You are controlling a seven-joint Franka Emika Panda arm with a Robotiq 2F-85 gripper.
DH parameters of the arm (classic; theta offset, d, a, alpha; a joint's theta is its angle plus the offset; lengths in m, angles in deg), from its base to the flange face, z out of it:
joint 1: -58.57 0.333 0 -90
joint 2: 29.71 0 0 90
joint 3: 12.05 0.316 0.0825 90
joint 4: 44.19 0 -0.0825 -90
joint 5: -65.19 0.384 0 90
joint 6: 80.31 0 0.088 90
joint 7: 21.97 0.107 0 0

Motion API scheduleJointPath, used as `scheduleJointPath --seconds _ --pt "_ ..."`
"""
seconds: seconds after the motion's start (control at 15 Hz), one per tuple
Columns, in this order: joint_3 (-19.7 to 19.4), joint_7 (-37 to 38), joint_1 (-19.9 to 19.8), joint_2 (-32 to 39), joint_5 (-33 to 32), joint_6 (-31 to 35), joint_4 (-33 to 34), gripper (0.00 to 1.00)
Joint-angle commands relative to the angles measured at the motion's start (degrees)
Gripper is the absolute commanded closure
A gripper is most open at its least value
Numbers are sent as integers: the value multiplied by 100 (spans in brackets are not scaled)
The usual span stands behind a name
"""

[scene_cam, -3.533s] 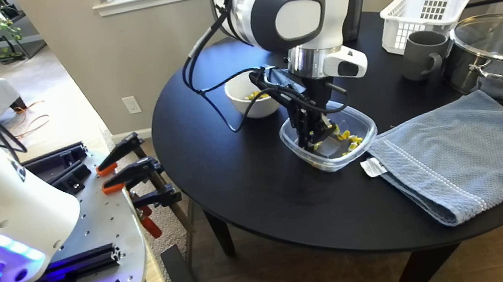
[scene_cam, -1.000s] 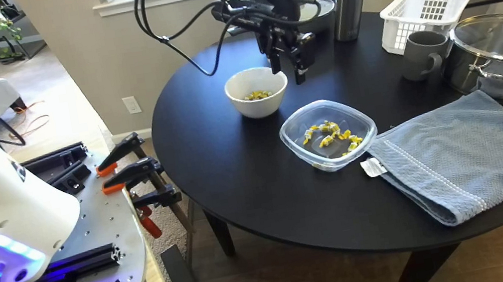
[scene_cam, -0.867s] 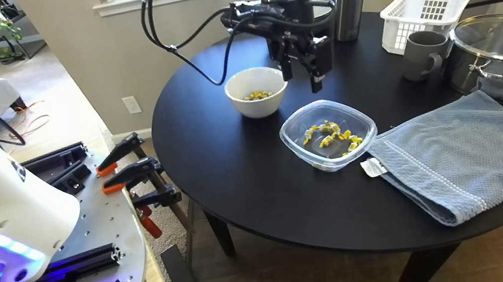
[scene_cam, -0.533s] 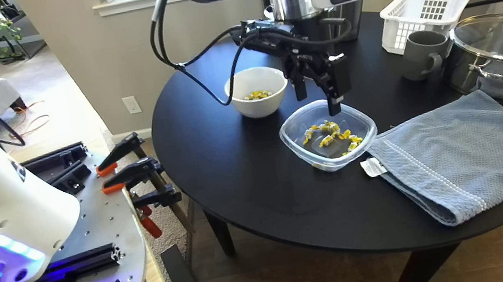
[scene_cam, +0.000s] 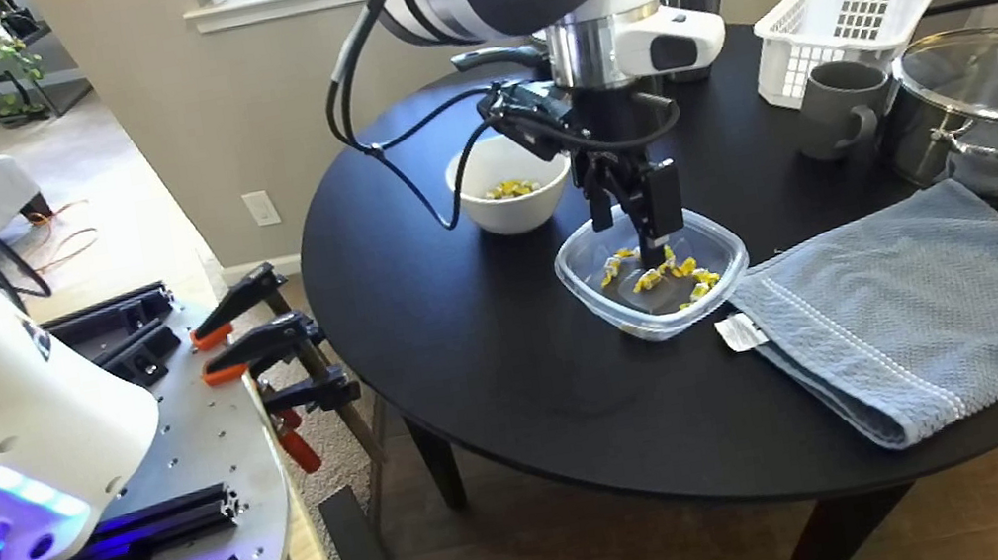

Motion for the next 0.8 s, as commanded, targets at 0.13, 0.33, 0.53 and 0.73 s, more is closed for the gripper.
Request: scheduleJointPath --seconds 0.13,0.33,0.53,0.73 --pt "613 -65 -513 751 1284 -43 683 0" --pt "542 80 -433 1056 1484 68 998 0" --pt "473 135 -388 1250 1580 95 1247 0" --pt "459 223 -335 1419 1649 137 1418 0"
